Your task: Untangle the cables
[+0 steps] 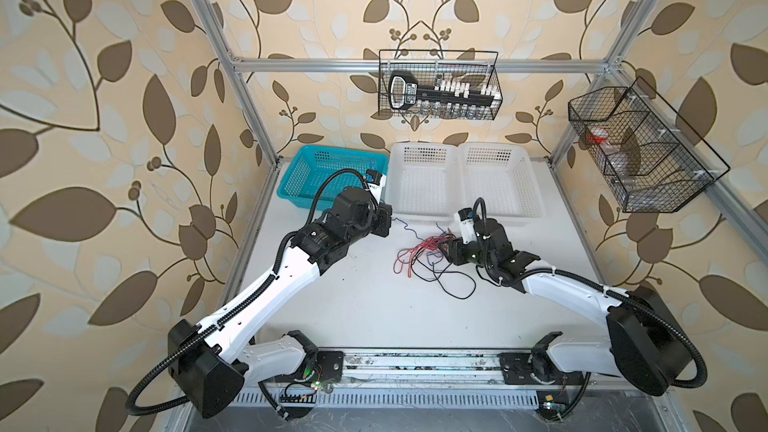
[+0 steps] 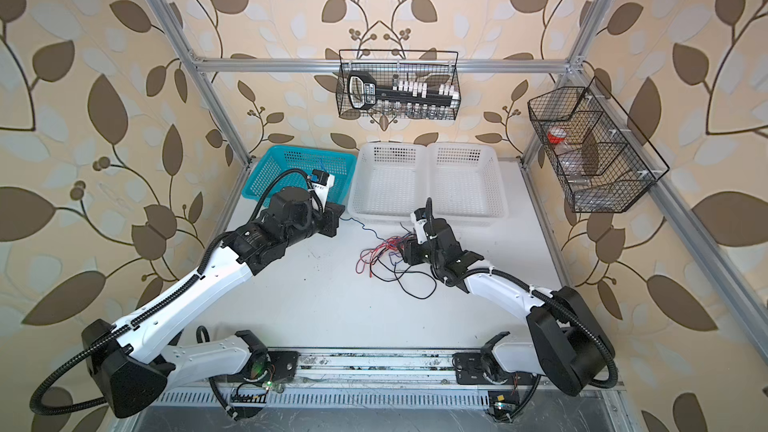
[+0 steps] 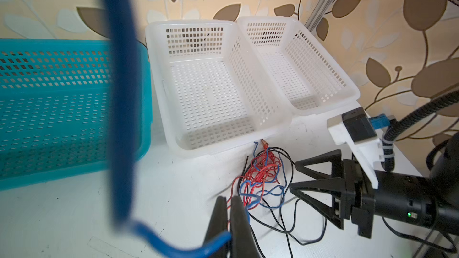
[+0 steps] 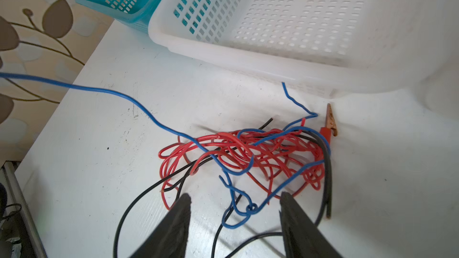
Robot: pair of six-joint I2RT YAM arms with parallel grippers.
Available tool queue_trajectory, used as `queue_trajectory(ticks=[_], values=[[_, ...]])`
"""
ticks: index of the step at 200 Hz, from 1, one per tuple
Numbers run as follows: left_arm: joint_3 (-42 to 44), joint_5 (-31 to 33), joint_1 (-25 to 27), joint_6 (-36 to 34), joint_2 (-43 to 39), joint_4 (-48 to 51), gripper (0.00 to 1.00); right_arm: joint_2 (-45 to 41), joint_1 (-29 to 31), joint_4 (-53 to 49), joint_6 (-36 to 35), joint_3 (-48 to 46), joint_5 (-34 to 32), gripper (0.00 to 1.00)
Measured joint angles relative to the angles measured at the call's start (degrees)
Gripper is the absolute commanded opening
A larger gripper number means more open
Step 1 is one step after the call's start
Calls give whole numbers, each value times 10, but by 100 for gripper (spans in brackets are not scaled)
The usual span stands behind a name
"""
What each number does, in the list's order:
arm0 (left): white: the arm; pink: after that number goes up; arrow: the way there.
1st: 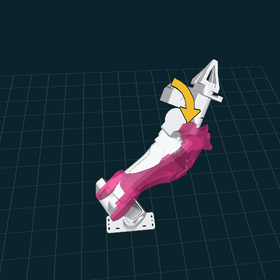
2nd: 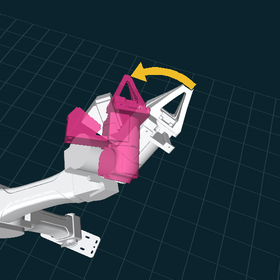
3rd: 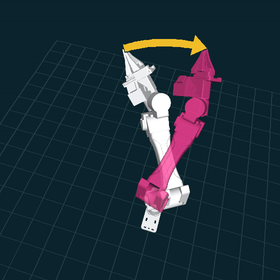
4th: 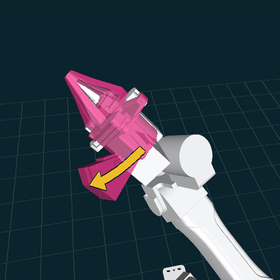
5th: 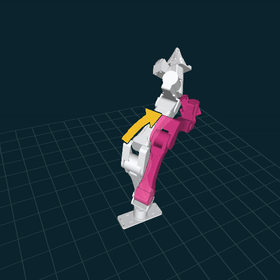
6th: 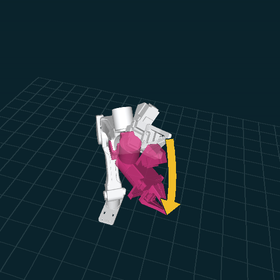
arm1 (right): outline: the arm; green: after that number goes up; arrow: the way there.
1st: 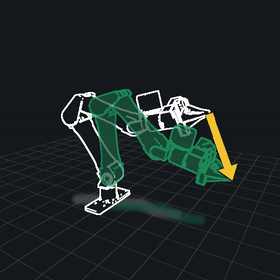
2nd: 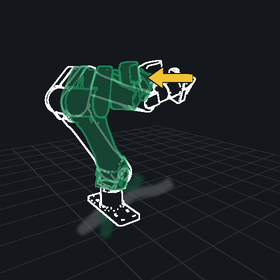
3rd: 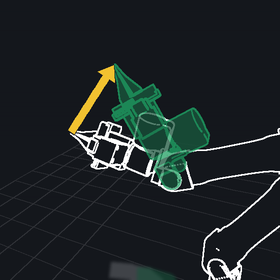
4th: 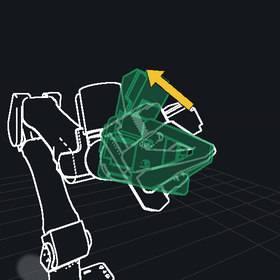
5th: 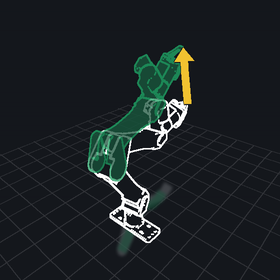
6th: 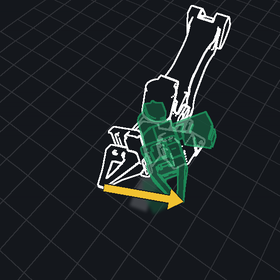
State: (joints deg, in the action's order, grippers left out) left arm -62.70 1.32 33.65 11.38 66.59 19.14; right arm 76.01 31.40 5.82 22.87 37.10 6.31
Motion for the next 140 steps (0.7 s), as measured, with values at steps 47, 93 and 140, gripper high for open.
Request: queue_trajectory(ticks=[47, 93, 140], values=[[-3, -1, 0, -3, 0, -2, 0, 40, 31, 30, 33, 9, 2, 42], [-3, -5, 0, -3, 0, -3, 0, 102, 42, 47, 57, 24, 6, 37], [-3, -9, 0, -3, 0, -3, 0, 145, 45, 97, 82, 38, 26, 32]])
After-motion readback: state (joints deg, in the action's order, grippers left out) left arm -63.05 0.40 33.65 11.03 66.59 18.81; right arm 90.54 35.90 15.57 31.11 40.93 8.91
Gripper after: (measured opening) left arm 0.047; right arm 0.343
